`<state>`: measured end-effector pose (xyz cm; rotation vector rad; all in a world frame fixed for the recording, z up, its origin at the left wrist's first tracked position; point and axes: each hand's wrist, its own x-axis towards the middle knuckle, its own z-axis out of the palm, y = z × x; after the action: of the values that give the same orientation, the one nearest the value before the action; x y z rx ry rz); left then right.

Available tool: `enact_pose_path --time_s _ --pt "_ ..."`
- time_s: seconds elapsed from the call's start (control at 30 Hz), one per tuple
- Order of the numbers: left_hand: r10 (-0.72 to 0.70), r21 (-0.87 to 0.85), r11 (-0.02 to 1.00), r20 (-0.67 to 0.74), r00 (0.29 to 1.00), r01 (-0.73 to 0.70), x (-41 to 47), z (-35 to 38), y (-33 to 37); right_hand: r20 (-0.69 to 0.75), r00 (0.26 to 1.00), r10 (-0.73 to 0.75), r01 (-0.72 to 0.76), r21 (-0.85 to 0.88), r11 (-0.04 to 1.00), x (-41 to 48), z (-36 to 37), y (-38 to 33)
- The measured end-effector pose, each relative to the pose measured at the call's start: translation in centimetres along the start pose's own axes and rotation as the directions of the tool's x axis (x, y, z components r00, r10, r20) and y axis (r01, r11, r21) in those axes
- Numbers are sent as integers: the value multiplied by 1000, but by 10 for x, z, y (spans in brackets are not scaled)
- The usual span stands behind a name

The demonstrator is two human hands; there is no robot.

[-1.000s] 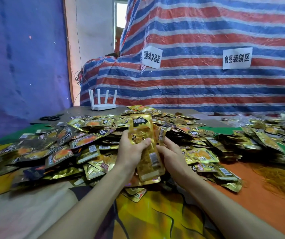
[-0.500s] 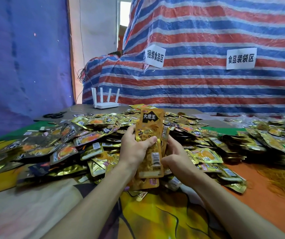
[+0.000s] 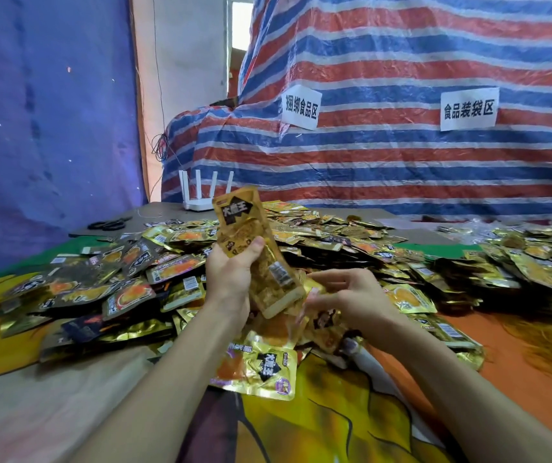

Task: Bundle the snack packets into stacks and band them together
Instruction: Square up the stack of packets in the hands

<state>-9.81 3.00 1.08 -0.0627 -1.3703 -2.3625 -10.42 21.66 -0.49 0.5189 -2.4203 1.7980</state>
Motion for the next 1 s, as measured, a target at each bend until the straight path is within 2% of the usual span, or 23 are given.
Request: enact_pose_path --time_s 0.1,0.2,0.33,0.4,0.47,0.6,0.67,0.83,0.9,1.0 --pt "-81 -105 991 25 996 84 -1 3 0 -222 975 1 59 265 963 1 -8 -1" --pt "-163 -117 979 61 985 169 -4 5 -3 -270 963 -2 117 412 904 1 -9 -1" --pt "-177 110 980 123 976 164 -8 7 -13 -281 956 -84 194 391 900 -1 3 -3" --pt "-123 284 956 165 979 72 -9 8 -13 -310 944 -115 229 363 903 -2 8 -6" --pt "-104 373 928 216 971 17 -13 10 -12 -351 927 -129 265 373 889 -4 10 -9" --pt "-152 261 963 301 942 72 -23 23 -26 -472 867 -158 364 386 848 -3 12 -14" --pt "-127 222 974 330 935 54 -27 32 -33 -478 855 -200 388 334 859 -1 12 -12" --pt "78 301 933 370 926 -199 -32 36 -34 -412 876 -250 388 296 873 1 18 -8" --pt "15 323 936 370 929 -143 -35 33 -36 -372 895 -248 371 311 875 0 23 -6" --pt "-170 322 946 366 915 47 -39 31 -38 -360 904 -229 343 293 893 -2 31 -2"
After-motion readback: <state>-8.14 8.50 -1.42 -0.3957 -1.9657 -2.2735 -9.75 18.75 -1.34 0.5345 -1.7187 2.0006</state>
